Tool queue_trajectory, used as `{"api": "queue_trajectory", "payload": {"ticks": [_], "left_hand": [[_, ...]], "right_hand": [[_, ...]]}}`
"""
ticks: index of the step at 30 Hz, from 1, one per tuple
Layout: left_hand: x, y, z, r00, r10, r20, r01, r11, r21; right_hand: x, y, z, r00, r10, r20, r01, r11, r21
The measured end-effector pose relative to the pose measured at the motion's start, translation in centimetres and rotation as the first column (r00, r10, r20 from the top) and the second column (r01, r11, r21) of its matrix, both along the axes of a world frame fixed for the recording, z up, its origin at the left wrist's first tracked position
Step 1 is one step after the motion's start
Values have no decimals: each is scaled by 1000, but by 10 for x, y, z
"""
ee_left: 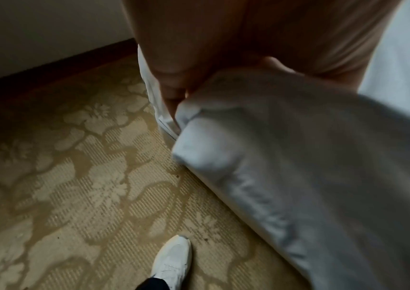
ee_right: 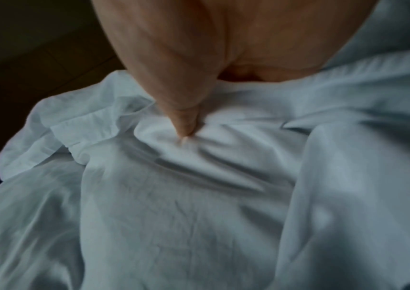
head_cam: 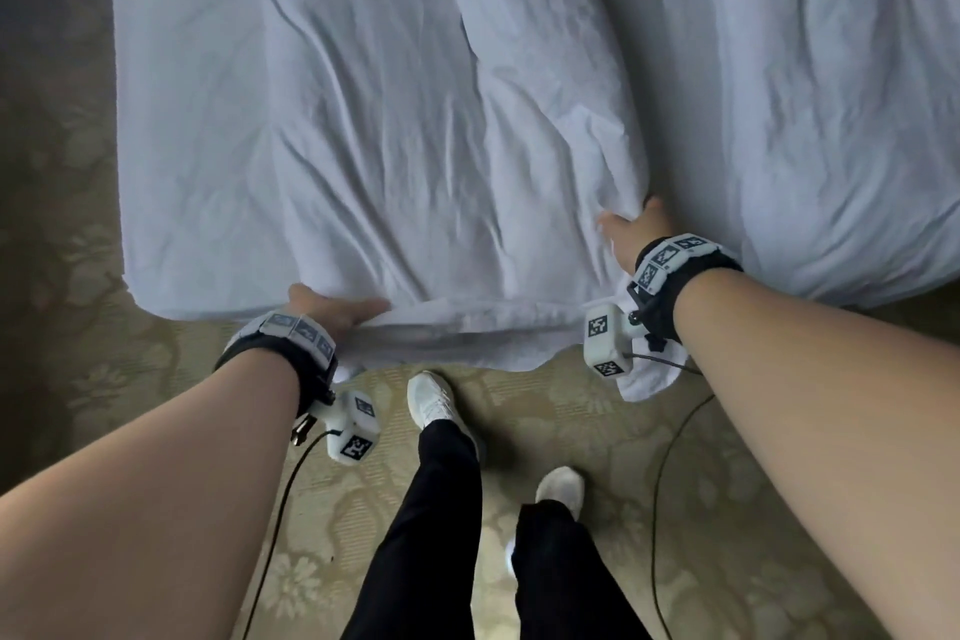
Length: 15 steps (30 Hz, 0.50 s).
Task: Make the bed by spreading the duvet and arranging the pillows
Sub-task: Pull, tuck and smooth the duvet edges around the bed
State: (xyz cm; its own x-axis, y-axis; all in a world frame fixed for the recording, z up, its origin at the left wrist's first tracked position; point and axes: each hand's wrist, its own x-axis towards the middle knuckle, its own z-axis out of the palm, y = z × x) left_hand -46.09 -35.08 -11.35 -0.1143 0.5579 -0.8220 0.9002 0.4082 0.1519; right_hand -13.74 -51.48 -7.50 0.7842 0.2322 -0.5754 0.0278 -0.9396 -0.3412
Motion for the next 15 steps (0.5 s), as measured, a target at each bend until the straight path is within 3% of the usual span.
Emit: {"api": "queue_trajectory", "payload": {"ticks": [3, 5, 7, 12, 15], "left_hand": [[-10, -9, -5, 969, -238, 69, 241, 969, -48], [-15, -19, 1, 947, -303, 107, 309, 950, -45], [-17, -31, 11, 953, -261, 153, 269, 963, -31], [-42, -64, 16, 970, -28, 240, -7, 990, 142], [-52, -99, 29, 978, -78, 192, 43, 983, 180]], "right_hand": [[-5, -3, -8, 1000, -27, 4, 27, 995, 93], [-8, -7, -6, 1000, 1, 13, -2, 991, 134], [-7, -16, 0, 999, 24, 25, -28, 988, 149], [-2, -38, 13, 983, 152, 102, -167, 975, 149], [2, -54, 16, 964, 199, 177, -231, 954, 190]]}}
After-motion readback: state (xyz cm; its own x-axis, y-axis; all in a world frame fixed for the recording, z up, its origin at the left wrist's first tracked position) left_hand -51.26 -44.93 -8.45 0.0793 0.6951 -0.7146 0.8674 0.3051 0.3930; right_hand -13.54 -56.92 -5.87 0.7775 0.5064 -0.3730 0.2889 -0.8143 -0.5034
